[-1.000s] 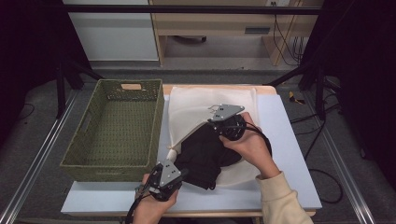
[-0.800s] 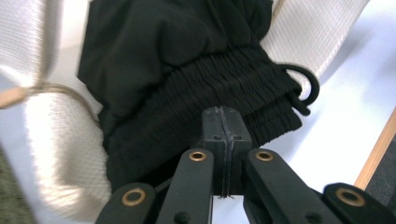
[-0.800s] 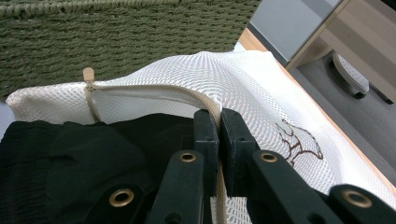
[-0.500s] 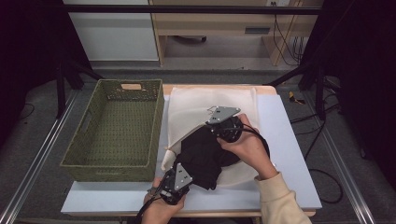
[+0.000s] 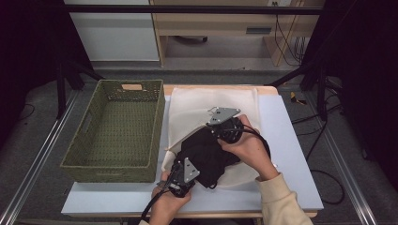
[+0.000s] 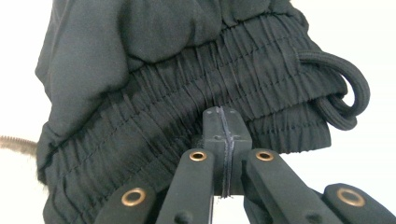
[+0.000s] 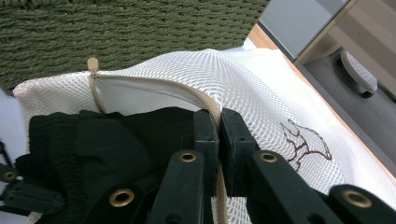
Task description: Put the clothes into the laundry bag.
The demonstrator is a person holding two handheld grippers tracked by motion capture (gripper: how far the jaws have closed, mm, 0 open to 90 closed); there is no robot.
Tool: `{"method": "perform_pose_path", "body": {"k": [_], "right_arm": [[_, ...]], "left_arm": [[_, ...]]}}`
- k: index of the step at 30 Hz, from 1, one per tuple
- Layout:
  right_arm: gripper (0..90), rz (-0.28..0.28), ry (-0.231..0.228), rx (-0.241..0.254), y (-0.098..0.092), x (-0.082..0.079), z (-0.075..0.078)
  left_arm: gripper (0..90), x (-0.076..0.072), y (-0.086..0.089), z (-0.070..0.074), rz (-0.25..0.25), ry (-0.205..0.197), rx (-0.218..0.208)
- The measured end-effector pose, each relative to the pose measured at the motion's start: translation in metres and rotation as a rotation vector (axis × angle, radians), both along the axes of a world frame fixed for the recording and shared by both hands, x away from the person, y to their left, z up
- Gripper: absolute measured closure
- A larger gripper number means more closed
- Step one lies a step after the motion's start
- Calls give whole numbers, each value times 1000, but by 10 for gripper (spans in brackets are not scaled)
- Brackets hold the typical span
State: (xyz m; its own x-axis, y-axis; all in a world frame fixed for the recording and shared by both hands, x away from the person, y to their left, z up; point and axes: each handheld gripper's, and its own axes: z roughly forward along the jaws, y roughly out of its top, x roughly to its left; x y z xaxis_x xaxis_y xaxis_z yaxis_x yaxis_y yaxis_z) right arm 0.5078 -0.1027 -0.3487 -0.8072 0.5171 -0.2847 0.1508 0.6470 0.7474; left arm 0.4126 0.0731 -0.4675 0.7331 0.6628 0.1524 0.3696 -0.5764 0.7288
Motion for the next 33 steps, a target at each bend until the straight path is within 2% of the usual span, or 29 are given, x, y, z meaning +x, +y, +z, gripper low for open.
{"method": "perform_pose_path", "body": {"k": [11,12,18,21,23,24,31,33], "right_arm": [[863,0,7,1,0,0,-1],[863,-1,7,3,0,0,-1],[864,1,8,3,-1,1,0],[865,0,9,5,0,1,0],[865,0,10,5,-1,0,0],[865,1,9,6,-1,1,1],[865,-1,8,12,-3,1,2],[865,0,10,11,-3,1,2]], "left_arm": [[900,14,-11,-3,-2,-33,48],[900,15,-12,-2,-8,-37,69],[900,21,-16,-4,3,-45,62],[900,23,-18,-4,-1,-52,79],[900,24,-20,-5,11,-58,57],[900,24,-19,-4,2,-59,78],[900,29,-23,-6,12,-67,65],[900,30,-23,-5,9,-67,75]]}}
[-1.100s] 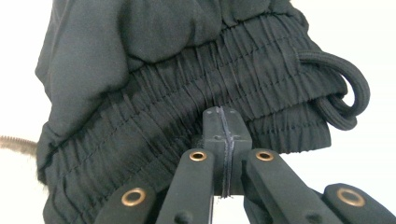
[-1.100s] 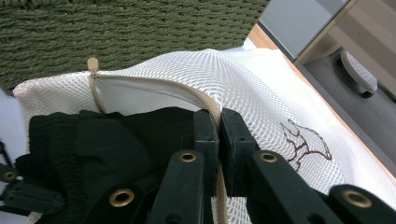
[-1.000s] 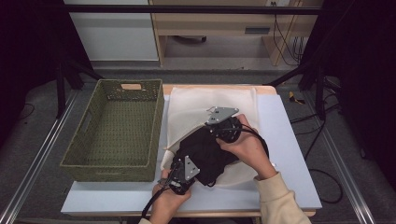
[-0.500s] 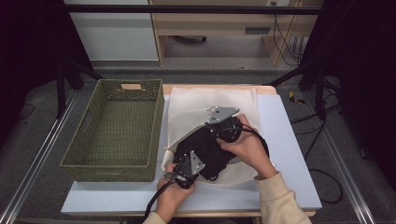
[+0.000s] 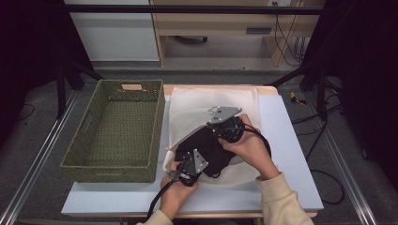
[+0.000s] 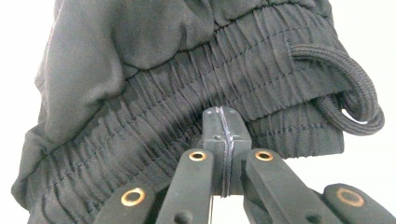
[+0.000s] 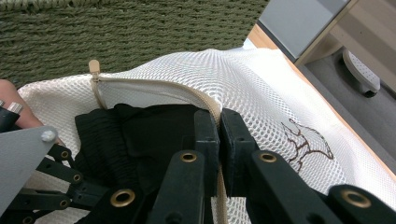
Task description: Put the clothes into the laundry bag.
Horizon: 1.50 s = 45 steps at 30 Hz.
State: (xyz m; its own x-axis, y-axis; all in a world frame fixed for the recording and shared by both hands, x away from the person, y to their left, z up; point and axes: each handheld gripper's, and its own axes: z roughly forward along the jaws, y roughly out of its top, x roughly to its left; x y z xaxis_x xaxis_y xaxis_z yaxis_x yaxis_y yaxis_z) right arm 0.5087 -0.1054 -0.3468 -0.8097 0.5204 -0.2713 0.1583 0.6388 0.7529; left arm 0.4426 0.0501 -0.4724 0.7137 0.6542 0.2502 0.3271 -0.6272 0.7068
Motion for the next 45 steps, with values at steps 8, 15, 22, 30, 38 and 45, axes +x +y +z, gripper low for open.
{"method": "perform_pose_path", "body": {"k": [8,15,22,30,38,45], "right_arm": [[866,3,0,-4,1,0,0],[866,-1,2,5,1,0,0],[866,-5,0,14,-1,1,1],[866,0,-7,7,1,-1,1],[866,1,-3,5,2,-1,1],[866,-1,-4,15,0,1,2]], "left_arm": [[900,0,-2,-1,3,-12,3],[900,-1,-4,-1,2,-19,5],[900,0,-5,0,-9,-20,35],[900,6,-10,0,-3,-31,40],[900,13,-14,-2,4,-45,43],[900,14,-16,-3,3,-57,47]]}}
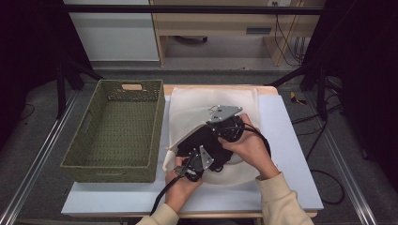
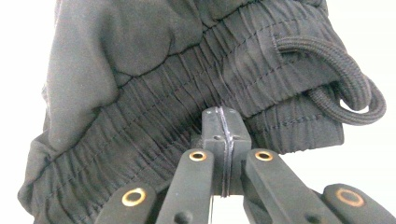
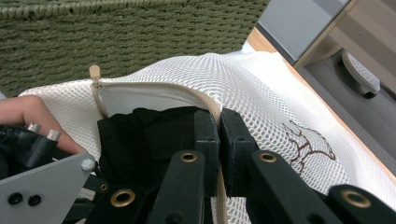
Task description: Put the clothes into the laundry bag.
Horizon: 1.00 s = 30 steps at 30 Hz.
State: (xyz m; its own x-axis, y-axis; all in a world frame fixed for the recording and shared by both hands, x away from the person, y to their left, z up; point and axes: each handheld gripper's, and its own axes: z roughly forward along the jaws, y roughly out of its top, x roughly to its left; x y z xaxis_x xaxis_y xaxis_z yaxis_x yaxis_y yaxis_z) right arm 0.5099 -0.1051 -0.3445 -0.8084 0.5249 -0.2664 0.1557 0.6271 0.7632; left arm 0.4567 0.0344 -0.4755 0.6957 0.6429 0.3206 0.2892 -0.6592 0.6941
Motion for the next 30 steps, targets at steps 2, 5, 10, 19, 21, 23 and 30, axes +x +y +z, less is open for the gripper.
{"method": "perform_pose_path", "body": {"k": [2,5,10,19,21,23,30], "right_arm": [[866,-2,5,6,0,0,0],[866,-3,4,7,0,2,1],[866,-7,2,11,1,6,3],[866,-11,20,28,1,8,5],[866,-10,20,26,1,8,6],[866,-9,20,27,0,9,8],[866,-14,23,26,-2,14,10]], "left_arm": [[900,1,0,0,-2,0,2],[900,3,-1,0,-2,1,-3],[900,5,-1,0,-1,-5,-18],[900,9,-2,0,-1,-8,-16],[900,10,-3,0,-2,-7,-11],[900,11,-3,0,-2,-9,-8],[900,13,-4,0,-4,-15,-5]]}}
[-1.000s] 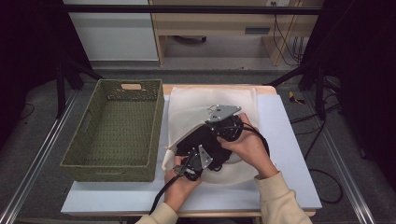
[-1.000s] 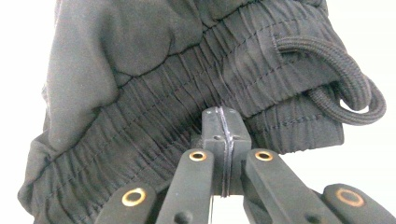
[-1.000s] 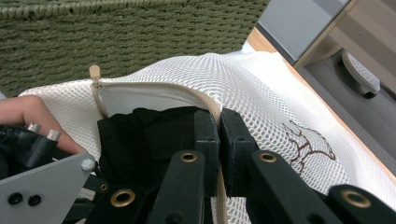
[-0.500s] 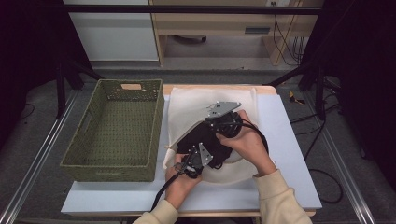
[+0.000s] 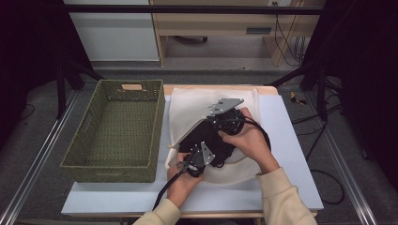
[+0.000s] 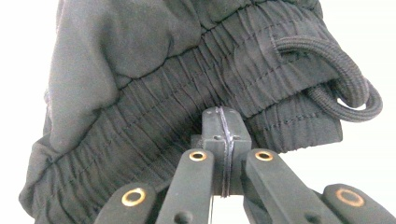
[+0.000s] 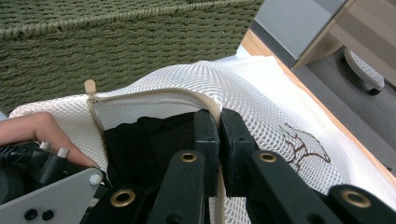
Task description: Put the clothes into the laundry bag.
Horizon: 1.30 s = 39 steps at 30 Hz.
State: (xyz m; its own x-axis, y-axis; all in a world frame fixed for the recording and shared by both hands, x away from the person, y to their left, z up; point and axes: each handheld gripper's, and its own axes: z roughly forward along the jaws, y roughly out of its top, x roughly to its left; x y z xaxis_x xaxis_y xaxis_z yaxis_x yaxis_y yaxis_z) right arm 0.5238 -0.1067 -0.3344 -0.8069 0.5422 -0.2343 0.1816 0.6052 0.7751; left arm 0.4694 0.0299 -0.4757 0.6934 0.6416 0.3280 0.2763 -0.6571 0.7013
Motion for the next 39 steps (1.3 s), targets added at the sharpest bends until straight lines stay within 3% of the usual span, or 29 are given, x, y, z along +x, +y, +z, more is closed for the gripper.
{"method": "perform_pose_path", "body": {"k": [23,39], "right_arm": [[866,2,20,5,-2,13,1],[866,7,28,15,-3,15,3]], "left_arm": [[900,12,-5,0,10,7,10],[900,21,-10,-2,37,-26,5]]}}
